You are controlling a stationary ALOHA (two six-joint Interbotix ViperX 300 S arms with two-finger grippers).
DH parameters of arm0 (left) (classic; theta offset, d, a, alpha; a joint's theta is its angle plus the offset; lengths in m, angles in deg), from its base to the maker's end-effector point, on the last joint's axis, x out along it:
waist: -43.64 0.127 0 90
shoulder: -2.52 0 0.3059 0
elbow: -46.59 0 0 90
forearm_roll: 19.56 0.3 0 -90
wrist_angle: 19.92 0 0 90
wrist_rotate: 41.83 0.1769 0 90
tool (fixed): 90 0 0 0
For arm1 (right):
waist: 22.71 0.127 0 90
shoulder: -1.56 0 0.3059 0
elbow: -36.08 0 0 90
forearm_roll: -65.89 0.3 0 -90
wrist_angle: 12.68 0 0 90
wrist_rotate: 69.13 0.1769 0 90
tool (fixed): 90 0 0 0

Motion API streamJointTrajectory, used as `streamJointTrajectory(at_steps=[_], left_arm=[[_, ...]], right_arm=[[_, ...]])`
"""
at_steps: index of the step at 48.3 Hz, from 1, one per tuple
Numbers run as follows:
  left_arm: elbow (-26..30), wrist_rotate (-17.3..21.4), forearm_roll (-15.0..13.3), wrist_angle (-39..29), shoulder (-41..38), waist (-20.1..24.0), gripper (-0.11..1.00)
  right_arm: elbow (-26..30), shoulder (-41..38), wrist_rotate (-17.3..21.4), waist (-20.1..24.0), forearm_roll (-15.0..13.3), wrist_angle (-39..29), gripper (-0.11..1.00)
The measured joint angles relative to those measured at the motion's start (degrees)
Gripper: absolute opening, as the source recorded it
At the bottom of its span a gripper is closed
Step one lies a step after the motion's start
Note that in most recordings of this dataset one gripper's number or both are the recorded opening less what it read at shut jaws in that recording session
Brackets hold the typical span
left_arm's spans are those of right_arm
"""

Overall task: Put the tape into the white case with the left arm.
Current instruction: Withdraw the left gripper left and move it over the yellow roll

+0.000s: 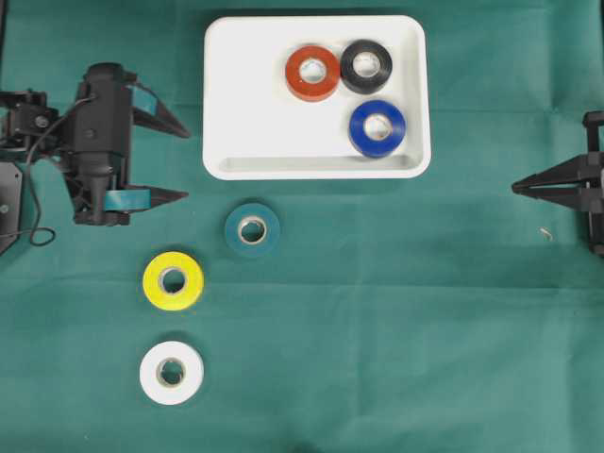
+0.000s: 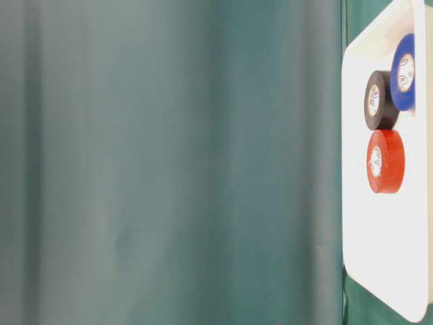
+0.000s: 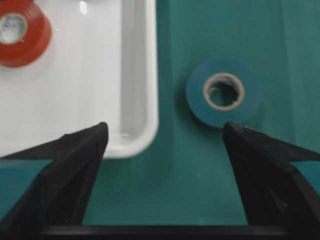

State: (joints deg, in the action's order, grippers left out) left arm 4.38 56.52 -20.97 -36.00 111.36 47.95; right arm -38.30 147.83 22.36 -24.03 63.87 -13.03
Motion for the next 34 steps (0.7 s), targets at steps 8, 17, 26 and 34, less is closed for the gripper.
streamJointTrajectory(at_steps=[8,17,26,34], left_arm=[[-1.32,-0.26,0.0,0.0,1.14,-0.97,0.93],[-1.49,-0.26,-0.09,0.0,1.14,-1.49,0.93],[-2.29,-0.35,0.0,-0.7,1.23,-2.29,0.93],[-2.9,-0.35,-0.09,-3.25,1.23,-5.36,0.93]], right_arm=[[0.0,0.0,0.0,-0.09,0.09,0.0,-0.09],[0.09,0.0,-0.09,-0.09,0.09,0.0,-0.09],[0.0,0.0,0.0,-0.09,0.0,0.0,-0.09],[0.09,0.0,0.0,-0.09,0.0,0.0,-0.09]])
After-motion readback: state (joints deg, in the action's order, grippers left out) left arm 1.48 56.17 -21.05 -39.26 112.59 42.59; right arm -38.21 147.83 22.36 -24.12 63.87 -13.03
